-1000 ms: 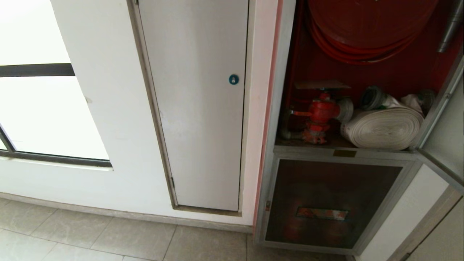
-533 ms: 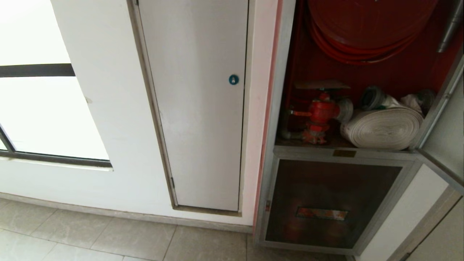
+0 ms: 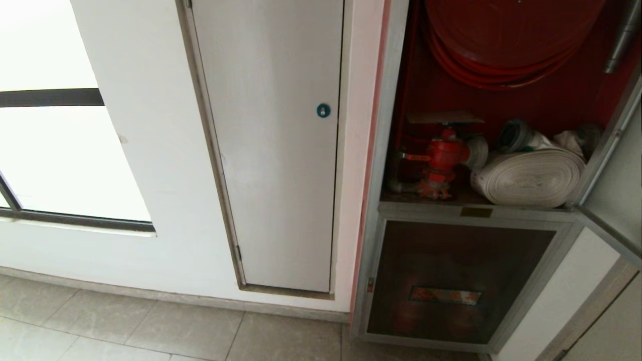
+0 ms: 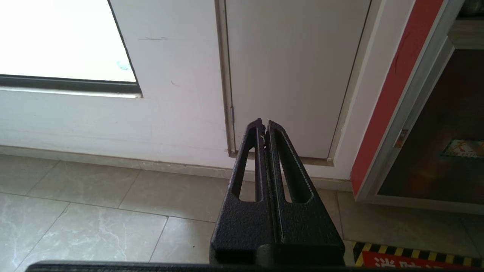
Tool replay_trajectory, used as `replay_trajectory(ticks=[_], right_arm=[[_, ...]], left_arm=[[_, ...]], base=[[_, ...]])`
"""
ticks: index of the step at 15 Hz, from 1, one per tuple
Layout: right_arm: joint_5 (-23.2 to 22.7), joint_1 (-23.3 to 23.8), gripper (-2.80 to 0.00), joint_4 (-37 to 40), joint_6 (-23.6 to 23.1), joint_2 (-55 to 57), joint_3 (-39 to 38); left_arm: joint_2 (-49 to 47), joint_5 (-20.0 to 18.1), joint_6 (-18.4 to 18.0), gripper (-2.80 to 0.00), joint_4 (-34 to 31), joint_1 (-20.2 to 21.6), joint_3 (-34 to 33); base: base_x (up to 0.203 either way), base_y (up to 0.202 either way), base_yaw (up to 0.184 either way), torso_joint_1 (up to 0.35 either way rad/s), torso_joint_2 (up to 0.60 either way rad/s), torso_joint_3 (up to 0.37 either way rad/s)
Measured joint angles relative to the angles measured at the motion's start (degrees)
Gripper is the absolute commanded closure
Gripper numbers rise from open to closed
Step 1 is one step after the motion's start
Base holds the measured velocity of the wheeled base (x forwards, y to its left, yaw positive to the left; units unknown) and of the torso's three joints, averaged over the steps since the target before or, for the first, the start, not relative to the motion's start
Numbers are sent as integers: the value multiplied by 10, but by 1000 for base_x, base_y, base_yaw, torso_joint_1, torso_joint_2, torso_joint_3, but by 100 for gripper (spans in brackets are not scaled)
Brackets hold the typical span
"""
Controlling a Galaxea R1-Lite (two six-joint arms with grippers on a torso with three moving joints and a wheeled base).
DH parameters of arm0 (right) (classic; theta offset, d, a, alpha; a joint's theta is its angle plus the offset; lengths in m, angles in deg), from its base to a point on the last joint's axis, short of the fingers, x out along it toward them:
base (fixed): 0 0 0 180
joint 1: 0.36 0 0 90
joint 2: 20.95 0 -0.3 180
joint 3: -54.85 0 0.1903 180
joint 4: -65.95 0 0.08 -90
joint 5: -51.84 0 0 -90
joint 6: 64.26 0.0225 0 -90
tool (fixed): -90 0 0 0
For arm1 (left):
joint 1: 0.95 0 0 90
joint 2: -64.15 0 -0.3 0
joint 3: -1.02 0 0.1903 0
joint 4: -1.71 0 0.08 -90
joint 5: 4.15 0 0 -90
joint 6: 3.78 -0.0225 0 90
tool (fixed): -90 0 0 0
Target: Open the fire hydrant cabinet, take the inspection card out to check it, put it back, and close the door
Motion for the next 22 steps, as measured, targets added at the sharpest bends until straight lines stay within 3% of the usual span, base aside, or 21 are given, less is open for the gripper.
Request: replay_trajectory(ticks=[3,6,8,10,14,22], right_arm=[[-135,-2,0,72,20,-76,-65],[-253,-3,0,69,78,-101,-142],[-301,-3,0,53,118,-107,-175],[-319,-3,0,64,143,-110,-183],[-331,-3,0,127,148,-111,-187],[-331,-3,0,130,149,-111,-187]], left_arm=[[0,0,0,0,0,0,0],[0,0,0,0,0,0,0],[0,0,0,0,0,0,0],[0,0,0,0,0,0,0],[0,0,0,0,0,0,0],[0,0,0,0,0,0,0]], base=[[0,0,0,0,0,0],[0,0,0,0,0,0],[0,0,0,0,0,0],[0,0,0,0,0,0],[0,0,0,0,0,0],[0,0,0,0,0,0]])
